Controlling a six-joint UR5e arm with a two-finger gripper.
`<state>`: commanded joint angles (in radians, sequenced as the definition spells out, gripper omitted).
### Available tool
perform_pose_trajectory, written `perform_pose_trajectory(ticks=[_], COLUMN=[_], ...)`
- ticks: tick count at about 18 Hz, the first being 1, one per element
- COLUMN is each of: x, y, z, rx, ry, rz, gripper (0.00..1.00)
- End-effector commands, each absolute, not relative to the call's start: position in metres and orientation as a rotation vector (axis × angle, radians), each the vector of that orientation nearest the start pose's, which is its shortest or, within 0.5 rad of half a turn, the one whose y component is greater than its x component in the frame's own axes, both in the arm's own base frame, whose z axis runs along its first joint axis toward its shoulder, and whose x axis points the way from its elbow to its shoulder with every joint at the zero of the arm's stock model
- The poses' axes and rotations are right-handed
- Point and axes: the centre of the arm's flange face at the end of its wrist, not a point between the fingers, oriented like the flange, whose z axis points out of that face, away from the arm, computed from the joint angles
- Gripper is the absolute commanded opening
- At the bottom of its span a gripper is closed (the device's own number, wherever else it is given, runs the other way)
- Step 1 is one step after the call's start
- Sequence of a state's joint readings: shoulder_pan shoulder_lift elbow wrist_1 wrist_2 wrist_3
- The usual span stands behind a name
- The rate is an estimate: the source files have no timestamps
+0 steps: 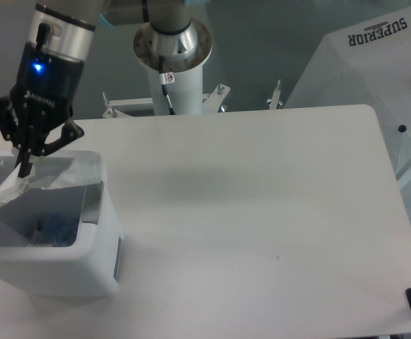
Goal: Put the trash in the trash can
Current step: 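Lower the bag into the bin and open the gripper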
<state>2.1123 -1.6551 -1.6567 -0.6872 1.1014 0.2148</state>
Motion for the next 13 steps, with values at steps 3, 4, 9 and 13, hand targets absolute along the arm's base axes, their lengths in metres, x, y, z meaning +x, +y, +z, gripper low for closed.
perform_pose_trajectory(ticks=[3,4,9,13], x=[-0.134,-0.132,-0.110,-0.095], y=[0.570,0.569,0.569,0.572], z=[0.506,0.501,0.484,0.487], rx=[-2.330,-2.337,-2.370,-2.369], ry=[-0.222,-0.239,-0.230,-0.240], rz=[-0.227,-0.239,-0.280,-0.305], gripper=[0.00,0.00,0.00,0.00])
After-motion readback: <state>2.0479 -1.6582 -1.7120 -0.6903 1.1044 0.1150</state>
